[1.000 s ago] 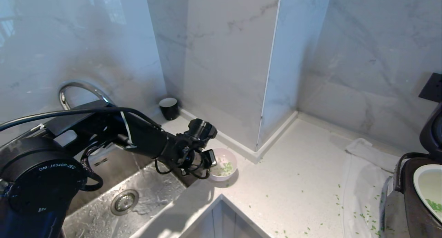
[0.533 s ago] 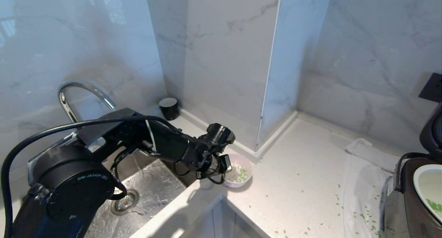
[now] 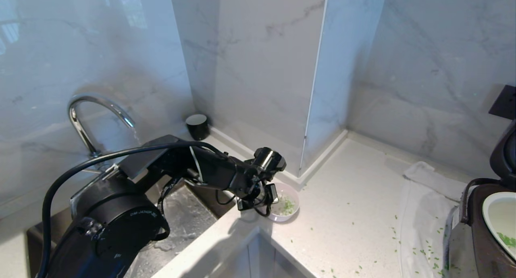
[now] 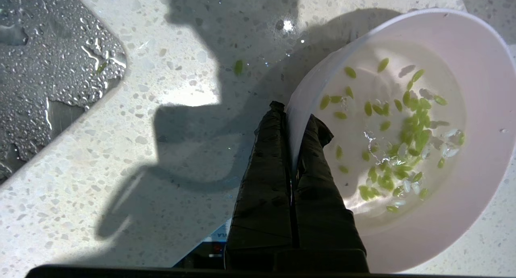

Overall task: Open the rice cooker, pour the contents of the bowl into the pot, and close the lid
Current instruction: Place the bowl on the table

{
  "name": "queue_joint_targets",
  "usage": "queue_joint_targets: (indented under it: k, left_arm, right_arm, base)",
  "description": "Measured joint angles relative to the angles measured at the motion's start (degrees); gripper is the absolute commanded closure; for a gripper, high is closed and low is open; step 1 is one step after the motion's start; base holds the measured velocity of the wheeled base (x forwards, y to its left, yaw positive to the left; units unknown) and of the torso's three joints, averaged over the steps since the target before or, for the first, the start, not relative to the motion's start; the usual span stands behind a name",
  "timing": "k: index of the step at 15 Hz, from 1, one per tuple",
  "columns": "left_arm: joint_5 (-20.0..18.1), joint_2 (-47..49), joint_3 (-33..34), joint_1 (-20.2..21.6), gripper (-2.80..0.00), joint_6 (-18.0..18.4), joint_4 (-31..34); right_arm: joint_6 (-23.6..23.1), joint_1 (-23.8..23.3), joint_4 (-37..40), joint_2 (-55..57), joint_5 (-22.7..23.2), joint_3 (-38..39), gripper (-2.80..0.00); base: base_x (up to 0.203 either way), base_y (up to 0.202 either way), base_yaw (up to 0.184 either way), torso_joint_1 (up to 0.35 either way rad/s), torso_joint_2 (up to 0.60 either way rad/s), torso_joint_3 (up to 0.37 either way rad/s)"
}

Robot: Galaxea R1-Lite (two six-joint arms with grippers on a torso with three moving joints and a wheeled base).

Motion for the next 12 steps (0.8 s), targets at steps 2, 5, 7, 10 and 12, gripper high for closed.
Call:
queue_joint_targets:
  k: [2,5,7,10,12]
  left_arm:
    - [0.09,0.18,-0.14,-0.36,-2.80,0.07,-0.06]
    - [0.08,-0.01,-0.19,-0.53,-2.80,0.16,-0.04]
    - [0.05,-0.56,-0.11,-0.45,-2.80,0.24,0.02]
    - [0.00,-2.52,0.19,0.12,-2.80,-0.09,0.02]
    - [0.00,-4.11,1.01,0.47,-2.80,-0.23,0.07]
  right_arm:
    - [0.00,0.02,0.01,0.00,-0.03,0.00,0.00]
    - [0.00,0.02,0.00,0.00,-0.03,0.00,0.00]
    - [0.02,0.02,0.01,0.00,-0.01,0.00,0.00]
    - [0.00,0.02,0.01,0.00,-0.01,0.00,0.00]
    - [0.00,0.02,0.01,0.00,-0.03,0.00,0.00]
  base:
    - [0.000,0.000,0.000,0.000,0.00,0.000]
    - [0.000,0.000,0.000,0.000,0.00,0.000]
    - [0.000,0.000,0.000,0.000,0.00,0.000]
    - [0.000,0.000,0.000,0.000,0.00,0.000]
    - [0.000,0.000,0.000,0.000,0.00,0.000]
